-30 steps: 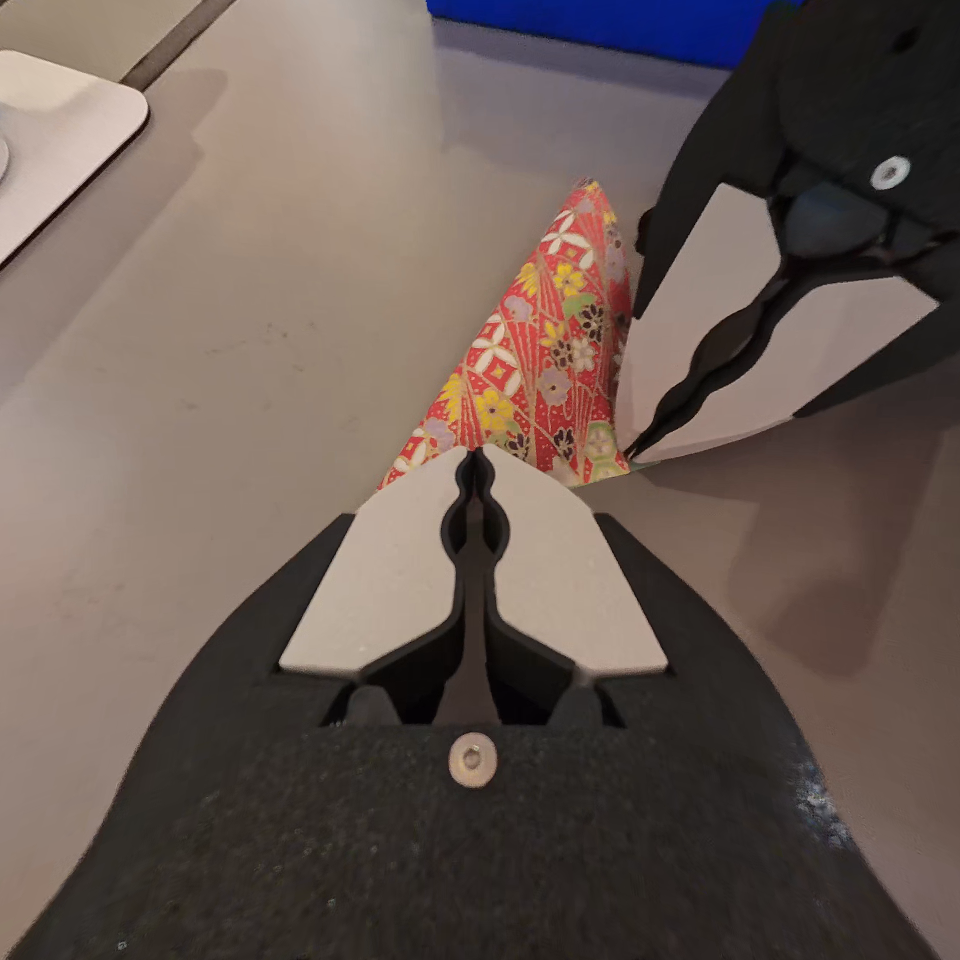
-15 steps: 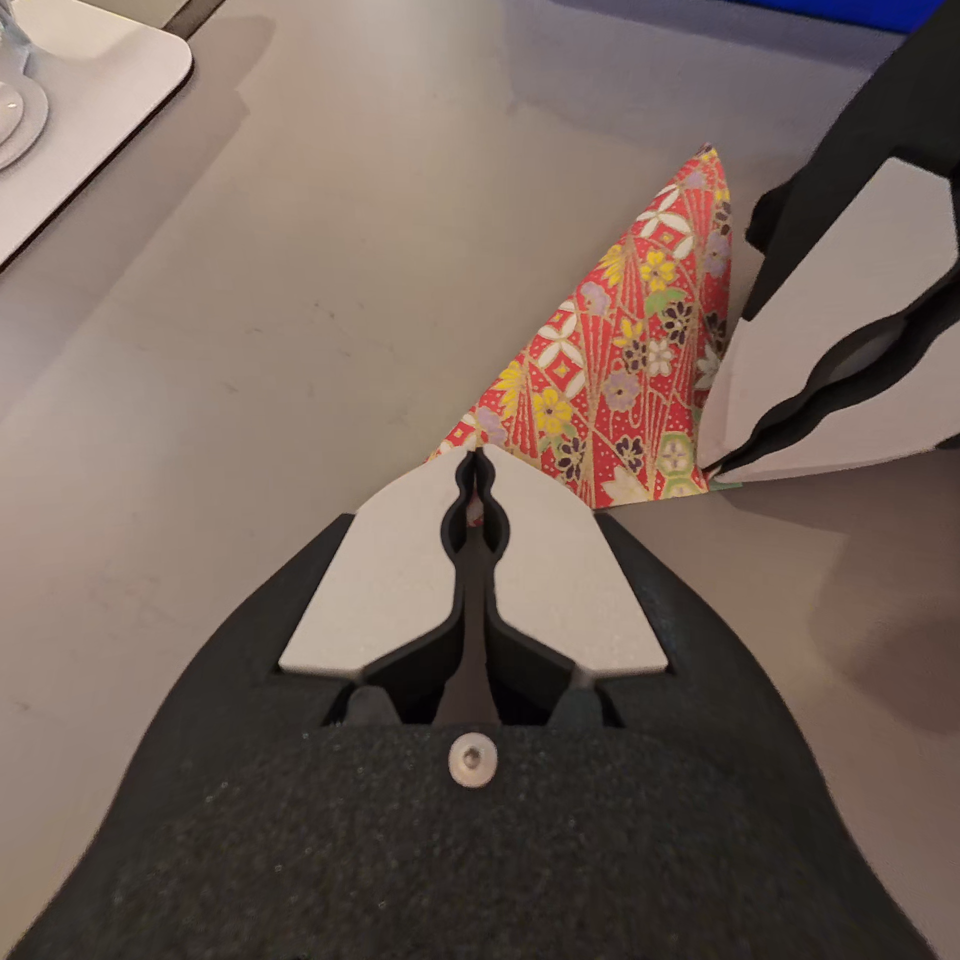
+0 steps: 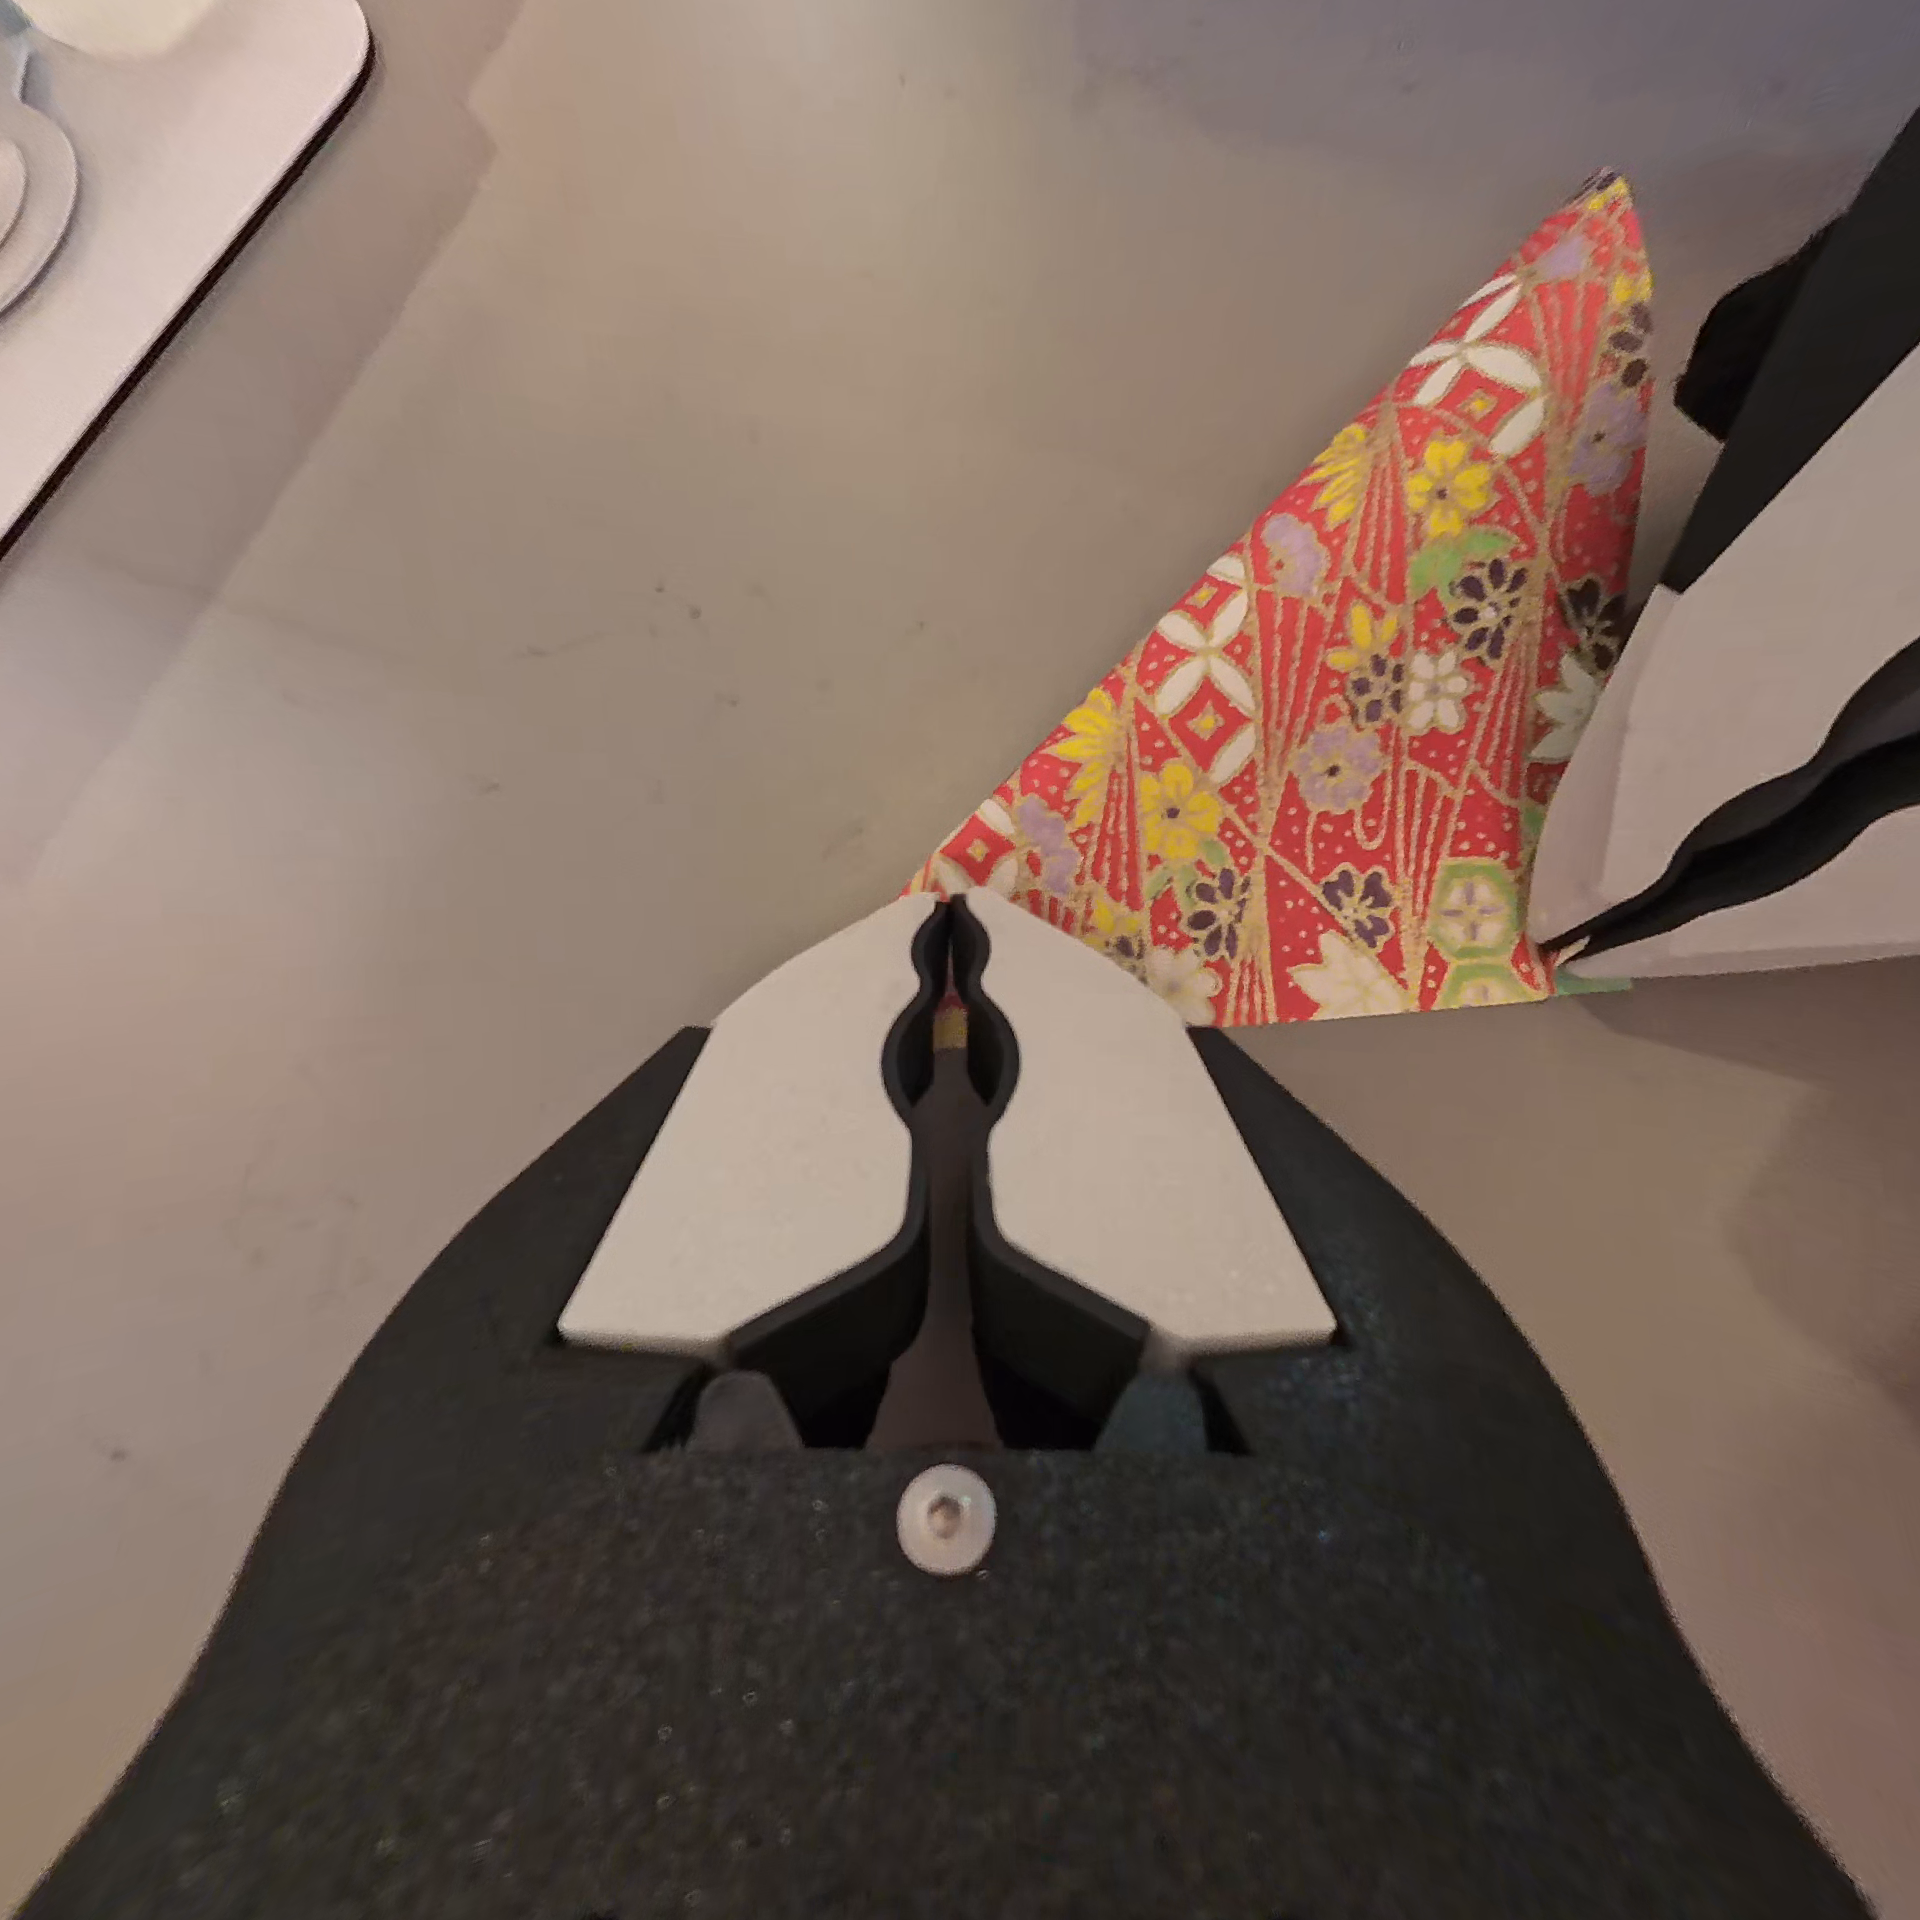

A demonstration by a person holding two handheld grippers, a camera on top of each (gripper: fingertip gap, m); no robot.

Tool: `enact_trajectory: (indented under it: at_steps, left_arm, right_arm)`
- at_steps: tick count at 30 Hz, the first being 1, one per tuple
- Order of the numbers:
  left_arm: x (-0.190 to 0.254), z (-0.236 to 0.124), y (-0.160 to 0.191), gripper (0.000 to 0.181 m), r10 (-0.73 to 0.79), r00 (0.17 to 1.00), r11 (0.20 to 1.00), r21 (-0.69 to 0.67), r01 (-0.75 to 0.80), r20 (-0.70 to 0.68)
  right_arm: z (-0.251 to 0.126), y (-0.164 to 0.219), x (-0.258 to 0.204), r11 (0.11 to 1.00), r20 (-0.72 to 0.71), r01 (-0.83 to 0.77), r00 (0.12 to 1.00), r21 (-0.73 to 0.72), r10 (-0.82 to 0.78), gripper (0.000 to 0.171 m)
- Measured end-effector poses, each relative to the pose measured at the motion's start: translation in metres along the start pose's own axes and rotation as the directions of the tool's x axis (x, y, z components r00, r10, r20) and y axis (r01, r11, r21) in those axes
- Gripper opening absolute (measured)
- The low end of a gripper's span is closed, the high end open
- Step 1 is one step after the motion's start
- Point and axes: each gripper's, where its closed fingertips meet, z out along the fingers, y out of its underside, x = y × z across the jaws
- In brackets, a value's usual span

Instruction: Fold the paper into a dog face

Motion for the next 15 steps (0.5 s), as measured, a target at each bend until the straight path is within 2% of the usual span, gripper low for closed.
enact_trajectory:
  at_steps: [6, 15]
  left_arm:
    - [-0.011, -0.006, 0.000, 0.000, 0.023, 1.000, 0.999, 0.023, -0.024, 0.019]
    - [-0.019, -0.013, -0.001, 0.000, -0.020, 1.000, 0.997, 0.069, 0.020, 0.007]
  right_arm:
    - [0.000, 0.000, 0.000, 1.000, 0.005, -0.023, 1.000, 0.009, 0.023, 0.000]
    - [-0.001, 0.000, 0.003, 0.997, 0.002, -0.072, 0.997, -0.004, 0.072, 0.000]
